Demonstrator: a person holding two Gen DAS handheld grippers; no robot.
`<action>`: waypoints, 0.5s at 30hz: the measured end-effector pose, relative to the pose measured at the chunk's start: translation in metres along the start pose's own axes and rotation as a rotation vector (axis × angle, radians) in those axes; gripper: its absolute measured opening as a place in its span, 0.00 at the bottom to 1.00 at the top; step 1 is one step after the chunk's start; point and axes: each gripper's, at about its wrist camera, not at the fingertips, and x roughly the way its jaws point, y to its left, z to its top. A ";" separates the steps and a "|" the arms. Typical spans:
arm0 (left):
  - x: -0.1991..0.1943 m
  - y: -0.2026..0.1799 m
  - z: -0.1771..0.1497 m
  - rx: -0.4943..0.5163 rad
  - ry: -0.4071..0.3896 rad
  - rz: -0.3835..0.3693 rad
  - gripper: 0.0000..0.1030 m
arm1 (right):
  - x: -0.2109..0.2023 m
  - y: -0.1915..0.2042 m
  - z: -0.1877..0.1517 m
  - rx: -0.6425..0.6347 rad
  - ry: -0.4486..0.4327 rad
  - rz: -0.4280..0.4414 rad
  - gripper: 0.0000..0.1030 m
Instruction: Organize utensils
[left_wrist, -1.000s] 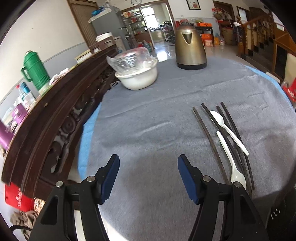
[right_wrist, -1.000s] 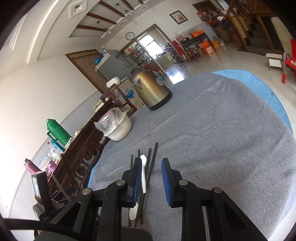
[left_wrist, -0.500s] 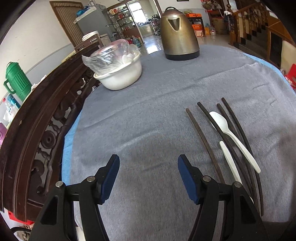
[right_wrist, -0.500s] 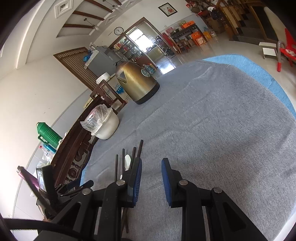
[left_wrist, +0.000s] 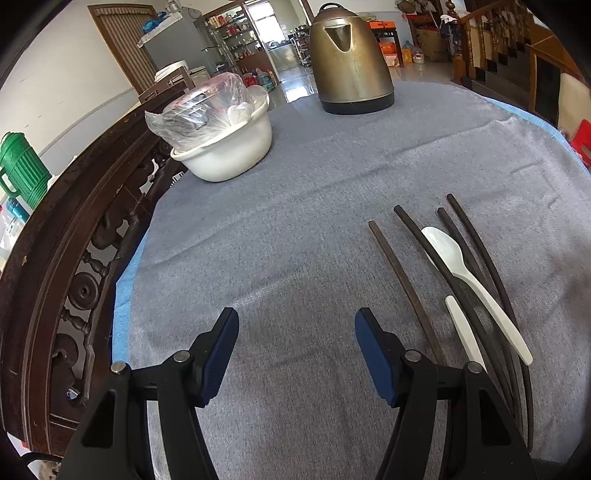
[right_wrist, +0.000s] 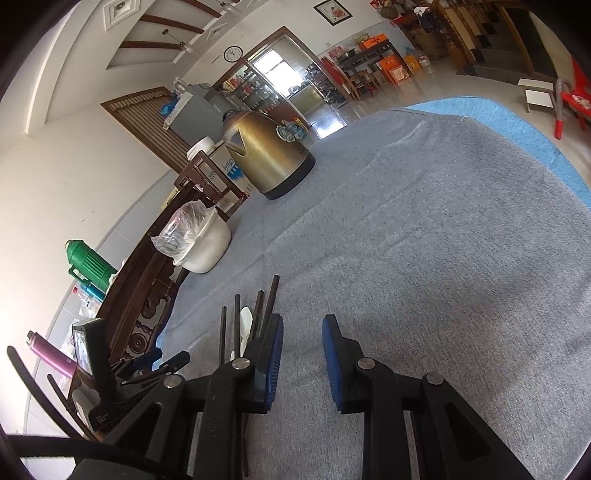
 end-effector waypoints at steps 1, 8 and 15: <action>0.001 -0.001 0.001 0.002 0.000 -0.001 0.64 | 0.001 0.001 0.000 -0.002 0.000 -0.001 0.24; 0.008 -0.007 0.007 0.016 0.002 -0.011 0.64 | 0.011 0.004 0.002 -0.008 0.011 0.006 0.24; 0.013 -0.013 0.013 0.027 0.002 -0.019 0.64 | 0.019 0.006 0.004 -0.009 0.022 0.010 0.24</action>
